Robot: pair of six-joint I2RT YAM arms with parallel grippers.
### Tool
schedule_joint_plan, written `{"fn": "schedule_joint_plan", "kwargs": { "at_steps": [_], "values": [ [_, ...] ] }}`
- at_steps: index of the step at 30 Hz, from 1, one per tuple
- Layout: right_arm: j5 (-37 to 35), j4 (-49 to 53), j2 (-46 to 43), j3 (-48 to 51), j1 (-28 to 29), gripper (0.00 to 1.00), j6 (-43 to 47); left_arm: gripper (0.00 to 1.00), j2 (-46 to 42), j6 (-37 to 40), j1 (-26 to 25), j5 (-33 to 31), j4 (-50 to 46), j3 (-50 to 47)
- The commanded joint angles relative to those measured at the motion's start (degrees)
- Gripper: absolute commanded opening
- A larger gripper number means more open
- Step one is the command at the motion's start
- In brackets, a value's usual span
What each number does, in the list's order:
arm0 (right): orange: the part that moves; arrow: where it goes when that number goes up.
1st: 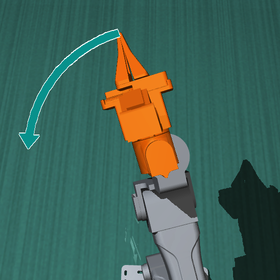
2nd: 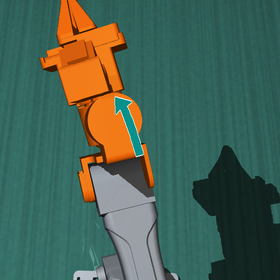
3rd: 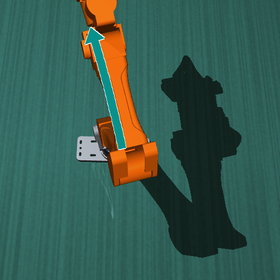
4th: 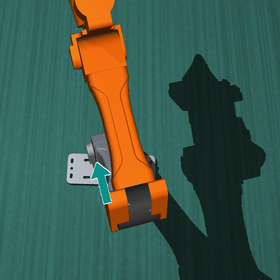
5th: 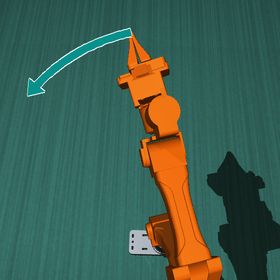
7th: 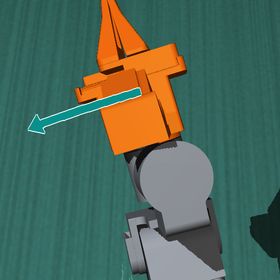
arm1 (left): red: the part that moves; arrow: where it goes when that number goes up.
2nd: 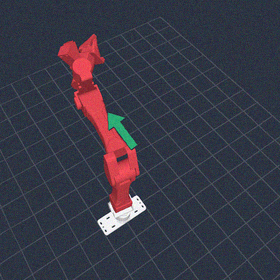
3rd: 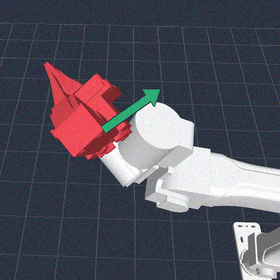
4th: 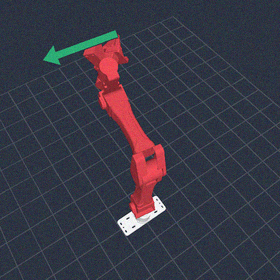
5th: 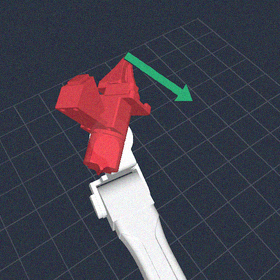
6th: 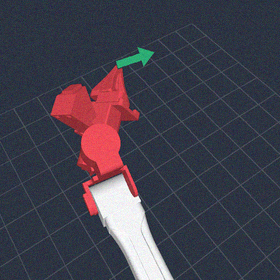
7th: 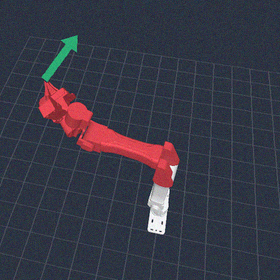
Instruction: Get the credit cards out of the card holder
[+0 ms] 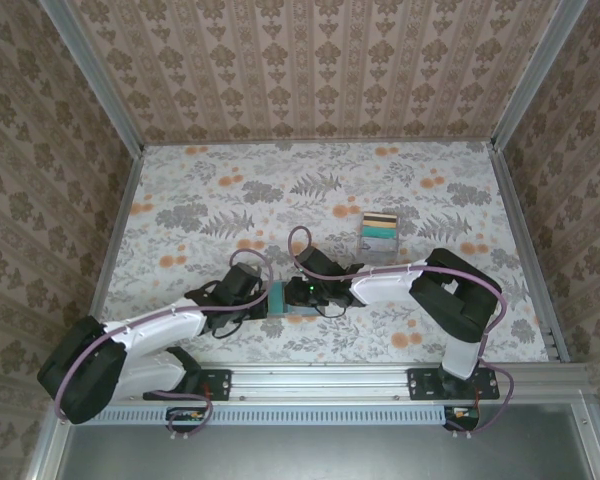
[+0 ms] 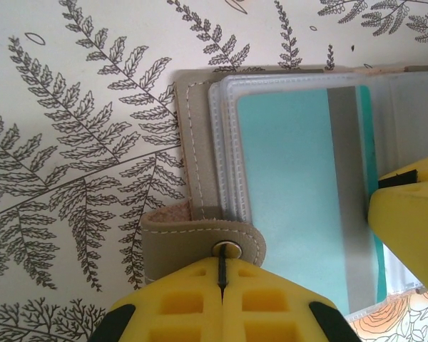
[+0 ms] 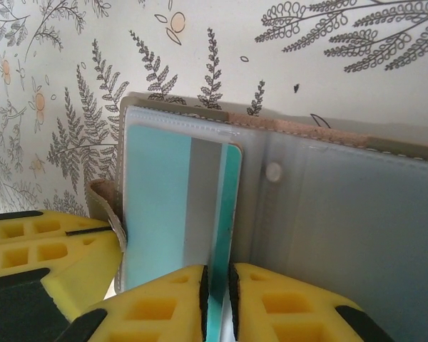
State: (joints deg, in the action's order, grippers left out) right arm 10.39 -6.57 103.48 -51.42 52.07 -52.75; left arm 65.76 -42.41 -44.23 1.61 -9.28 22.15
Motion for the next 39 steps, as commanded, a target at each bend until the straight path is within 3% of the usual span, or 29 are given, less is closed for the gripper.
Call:
{"fn": "schedule_joint_plan", "kwargs": {
  "at_steps": [1, 7, 12, 29, 32, 39],
  "values": [
    [0.6, -0.7, 0.8, 1.7, -0.4, 0.21, -0.7, 0.00, 1.4, 0.3, -0.4, -1.0, -3.9, 0.3],
    [2.6, -4.2, 1.6, 2.2, -0.5, 0.14, -1.8, 0.00, 1.9, 0.4, -0.6, -0.6, -3.5, 0.5],
    [2.0, -4.2, 0.7, 2.9, -0.7, 0.00, -2.0, 0.00, 2.1, 0.3, -0.8, -0.9, -3.8, 0.8],
    [1.6, -6.0, -4.0, 7.6, -2.6, 0.00, -1.7, 0.00, 2.0, -0.4, -0.5, -2.0, -5.5, 1.0],
    [2.5, -7.2, -2.8, 7.2, -2.5, 0.17, -1.6, 0.00, 2.1, -0.3, -0.5, -1.9, -5.6, 1.0],
    [4.2, -10.8, -0.1, 7.0, -2.7, 0.19, -2.4, 0.00, 2.6, -0.1, -0.6, -1.7, -5.5, 1.1]
  ]
}}
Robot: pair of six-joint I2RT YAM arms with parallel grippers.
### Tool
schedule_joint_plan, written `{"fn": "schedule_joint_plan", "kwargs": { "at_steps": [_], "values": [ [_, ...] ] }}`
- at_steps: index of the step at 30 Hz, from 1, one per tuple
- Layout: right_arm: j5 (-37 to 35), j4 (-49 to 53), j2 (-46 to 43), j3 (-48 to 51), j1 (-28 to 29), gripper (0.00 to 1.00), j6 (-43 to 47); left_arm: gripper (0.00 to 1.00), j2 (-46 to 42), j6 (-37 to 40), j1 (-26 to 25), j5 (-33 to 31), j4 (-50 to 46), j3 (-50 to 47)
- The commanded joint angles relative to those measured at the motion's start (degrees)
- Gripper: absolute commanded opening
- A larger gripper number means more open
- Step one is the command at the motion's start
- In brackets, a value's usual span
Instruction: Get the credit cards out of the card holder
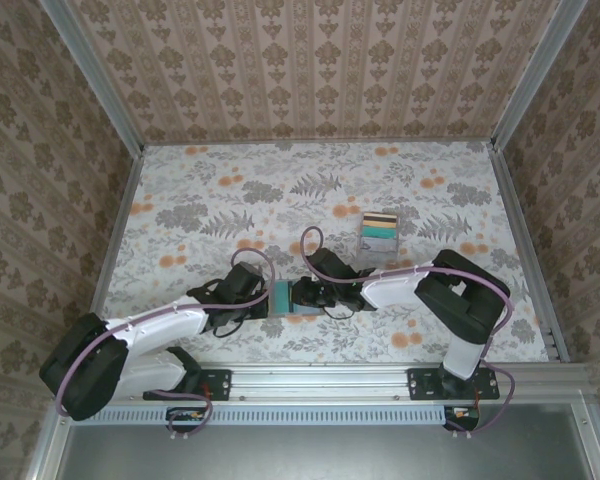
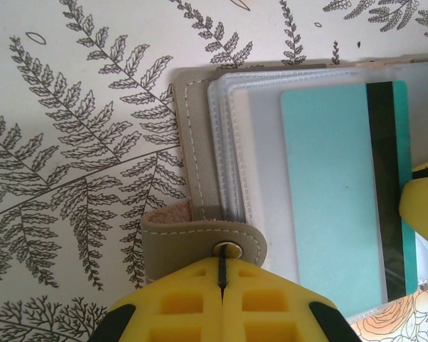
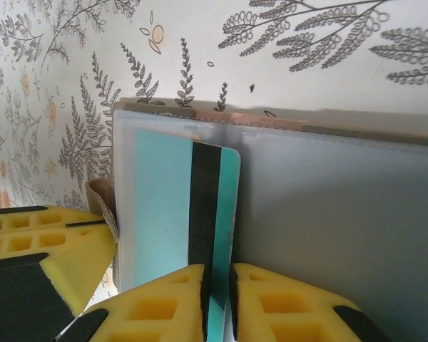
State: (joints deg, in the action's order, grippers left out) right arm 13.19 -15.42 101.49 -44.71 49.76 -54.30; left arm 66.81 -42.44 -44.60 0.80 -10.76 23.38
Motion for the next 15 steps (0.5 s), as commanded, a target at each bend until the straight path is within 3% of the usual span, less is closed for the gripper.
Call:
{"fn": "schedule_joint_plan", "kwargs": {
  "at_steps": [1, 5, 9, 15],
  "values": [
    [1.5, -2.0, 1.9, 0.3, -0.3, 0.19, -0.9, 0.00, 1.7, -0.1, -0.2, -0.8, -3.9, -0.1],
    [1.4, -2.5, 2.1, 0.5, -0.4, 0.15, -1.2, 0.00, 1.8, 0.0, -0.2, -0.8, -3.8, 0.0],
    [0.7, -2.2, 1.3, 1.2, -0.8, 0.01, -1.4, 0.00, 1.8, 0.1, -0.2, -0.8, -4.1, 0.1],
    [0.7, -1.9, -1.6, 3.3, -2.2, 0.00, -0.9, 0.00, 2.1, 0.3, -0.1, -1.0, -4.3, 0.3]
  ]
}}
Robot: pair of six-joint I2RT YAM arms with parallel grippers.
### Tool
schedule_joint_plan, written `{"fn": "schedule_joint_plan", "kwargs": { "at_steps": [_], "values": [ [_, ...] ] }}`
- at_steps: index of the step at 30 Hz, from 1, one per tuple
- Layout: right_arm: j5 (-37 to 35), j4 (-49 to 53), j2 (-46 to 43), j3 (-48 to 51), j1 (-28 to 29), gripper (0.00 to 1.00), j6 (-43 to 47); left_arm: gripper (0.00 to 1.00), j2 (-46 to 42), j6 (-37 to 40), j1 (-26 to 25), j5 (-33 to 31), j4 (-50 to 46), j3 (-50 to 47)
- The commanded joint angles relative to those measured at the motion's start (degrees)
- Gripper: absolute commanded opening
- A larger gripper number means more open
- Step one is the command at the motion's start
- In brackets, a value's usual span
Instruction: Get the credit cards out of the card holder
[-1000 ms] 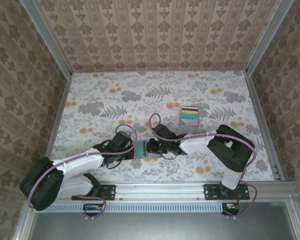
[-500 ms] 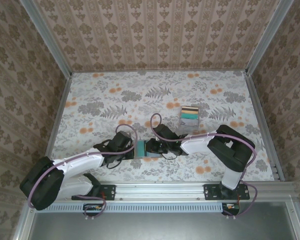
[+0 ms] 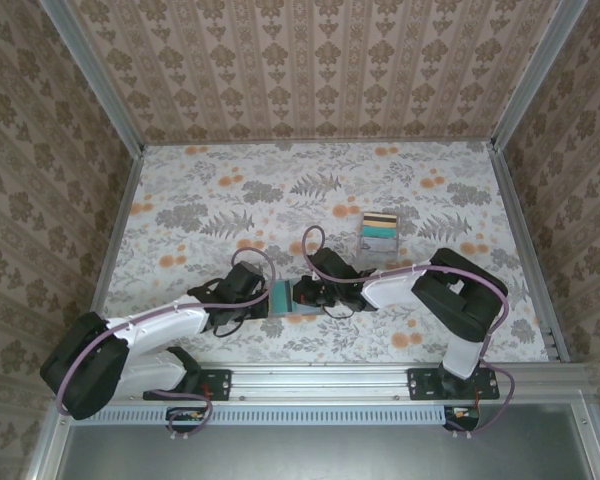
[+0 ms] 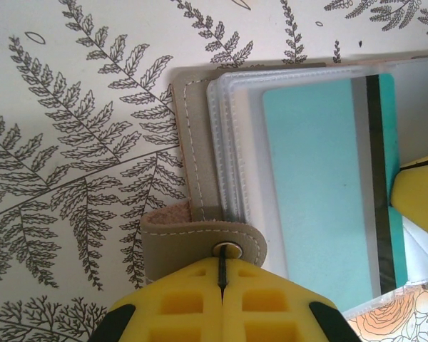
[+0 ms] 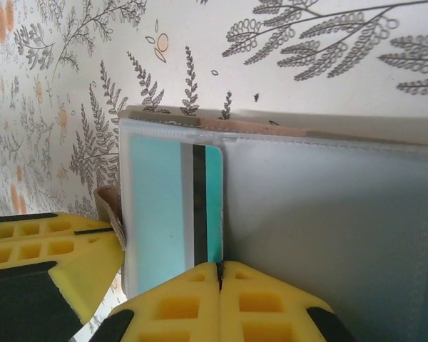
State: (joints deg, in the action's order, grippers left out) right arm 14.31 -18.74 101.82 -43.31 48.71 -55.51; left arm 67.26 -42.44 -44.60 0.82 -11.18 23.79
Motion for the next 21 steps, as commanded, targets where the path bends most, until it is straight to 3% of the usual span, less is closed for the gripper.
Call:
{"fn": "schedule_joint_plan", "kwargs": {
  "at_steps": [1, 8, 21],
  "values": [
    [-0.5, 1.6, -2.5, 2.3, -1.5, 0.00, 0.5, 0.00, 1.6, 0.3, -0.1, -1.0, -3.9, -0.1],
    [-0.1, 3.9, -8.9, 5.3, -3.4, 0.00, 2.6, 0.00, 1.6, 0.6, -0.1, -1.0, -4.2, 0.4],
    [-2.7, 22.8, -25.8, 4.2, -5.6, 0.00, 14.0, 0.00, 0.6, 1.0, -0.1, -0.8, -3.4, 0.8]
  ]
}}
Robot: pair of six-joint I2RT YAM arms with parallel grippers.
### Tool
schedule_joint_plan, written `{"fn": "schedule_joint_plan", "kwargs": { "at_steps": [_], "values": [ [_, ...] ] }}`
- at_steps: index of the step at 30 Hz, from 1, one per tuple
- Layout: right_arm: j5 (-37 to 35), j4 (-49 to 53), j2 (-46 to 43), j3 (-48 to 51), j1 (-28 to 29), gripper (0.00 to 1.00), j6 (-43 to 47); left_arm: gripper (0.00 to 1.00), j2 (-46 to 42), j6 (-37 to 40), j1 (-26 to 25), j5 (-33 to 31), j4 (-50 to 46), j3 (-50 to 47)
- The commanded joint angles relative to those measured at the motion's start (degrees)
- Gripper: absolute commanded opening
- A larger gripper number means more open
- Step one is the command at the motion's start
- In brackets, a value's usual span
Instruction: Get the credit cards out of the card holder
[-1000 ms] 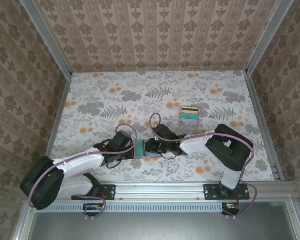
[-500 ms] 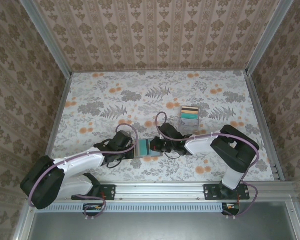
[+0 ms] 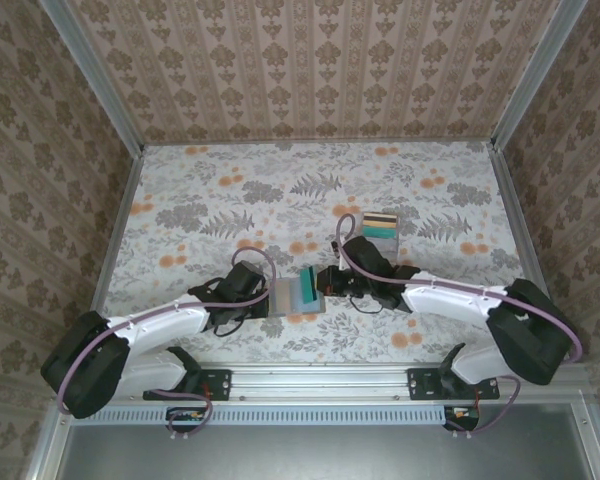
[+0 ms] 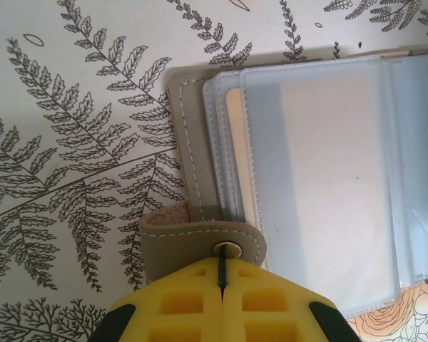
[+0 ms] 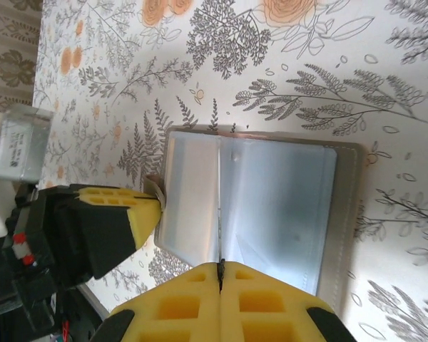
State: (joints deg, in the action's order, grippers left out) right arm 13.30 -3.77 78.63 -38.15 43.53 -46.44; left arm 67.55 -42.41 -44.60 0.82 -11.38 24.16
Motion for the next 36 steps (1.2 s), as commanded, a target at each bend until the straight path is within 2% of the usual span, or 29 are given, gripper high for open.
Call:
{"fn": "schedule_joint_plan", "kwargs": {
  "at_steps": [1, 7, 11, 14, 16, 19, 22, 25, 32, 36],
  "values": [
    [-2.0, 10.3, -3.4, -1.8, -0.5, 0.00, 6.4, 0.00, 0.4, 1.0, -0.1, -0.6, -3.0, 0.5],
    [-8.6, 23.3, -7.6, -7.8, -0.5, 0.00, 18.1, 0.01, -0.1, 2.6, -0.1, 0.3, -0.8, 0.7],
    [-13.1, 29.4, -8.8, -12.9, -0.5, 0.00, 27.8, 0.11, -2.1, 3.7, -0.2, 1.3, 1.4, 0.7],
    [-15.3, 31.9, -9.0, -15.9, -0.5, 0.00, 36.8, 0.25, -4.4, 5.2, -0.2, 1.9, 3.6, 0.1],
    [-17.3, 32.7, -9.2, -17.2, -0.6, 0.00, 43.1, 0.45, -6.0, 6.3, -0.2, 2.2, 5.4, -0.7],
    [-20.6, 33.2, -9.3, -18.6, -0.7, 0.00, 51.7, 0.58, -8.4, 7.6, -0.2, 3.1, 8.1, -2.0],
    [-23.9, 34.0, -8.6, -20.7, -1.6, 0.00, 57.4, 0.84, -11.1, 7.7, -0.2, 3.8, 9.3, -2.9],
    [-24.5, 36.8, -7.0, -23.5, -2.9, 0.00, 62.9, 0.98, -14.3, 7.3, -0.2, 3.6, 9.0, -3.9],
    [-24.7, 39.4, -2.4, -26.5, -8.8, 0.00, 76.0, 1.00, -21.9, 5.9, -0.1, 2.6, 7.4, -6.0],
    [-22.0, 36.3, -1.1, -26.0, -13.0, 0.00, 81.8, 1.00, -25.1, 5.3, -0.1, 1.7, 7.2, -7.0]
  ]
}}
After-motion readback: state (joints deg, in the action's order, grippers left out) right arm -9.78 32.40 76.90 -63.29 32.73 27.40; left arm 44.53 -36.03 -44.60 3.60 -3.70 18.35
